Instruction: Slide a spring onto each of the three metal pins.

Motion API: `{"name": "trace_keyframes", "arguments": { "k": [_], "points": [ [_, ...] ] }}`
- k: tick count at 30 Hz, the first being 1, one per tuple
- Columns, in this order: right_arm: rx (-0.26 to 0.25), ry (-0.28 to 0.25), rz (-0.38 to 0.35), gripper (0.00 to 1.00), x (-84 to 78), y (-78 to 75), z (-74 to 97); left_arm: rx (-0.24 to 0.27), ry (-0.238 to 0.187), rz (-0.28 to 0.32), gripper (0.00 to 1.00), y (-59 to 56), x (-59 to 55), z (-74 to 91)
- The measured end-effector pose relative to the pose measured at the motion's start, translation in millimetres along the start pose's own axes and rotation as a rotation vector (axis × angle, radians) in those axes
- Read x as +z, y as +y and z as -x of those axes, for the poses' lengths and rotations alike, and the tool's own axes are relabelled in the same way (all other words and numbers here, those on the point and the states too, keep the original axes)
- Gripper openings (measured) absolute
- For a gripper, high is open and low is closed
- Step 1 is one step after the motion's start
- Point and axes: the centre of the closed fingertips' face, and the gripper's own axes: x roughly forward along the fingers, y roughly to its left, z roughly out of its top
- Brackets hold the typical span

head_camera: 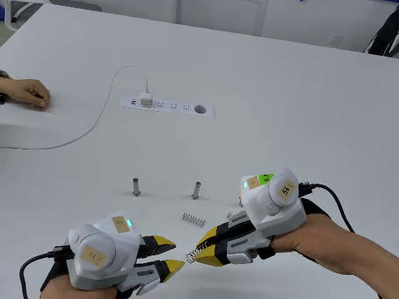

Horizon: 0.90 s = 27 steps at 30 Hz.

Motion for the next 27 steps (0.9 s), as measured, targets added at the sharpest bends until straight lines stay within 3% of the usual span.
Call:
{"name": "trace_keyframes", "arguments": {
  "k": [10,18,27],
  "points": [
    [-0.008,0.009,-0.007,0.12,1.6,-6.6,-6.5,0.043,-0.013,0.055,0.24,18.2,-8.6,7.9],
    [-0.046,0.025,-0.018,0.12,-4.4,-20.3,-8.2,0.094,0.020,0.064,0.26,32.3,-25.3,12.3],
    [-0.093,0.015,-0.020,0.12,-0.8,-39.4,-9.3,0.131,0.043,0.082,0.31,39.7,-39.3,14.7]
  ]
}}
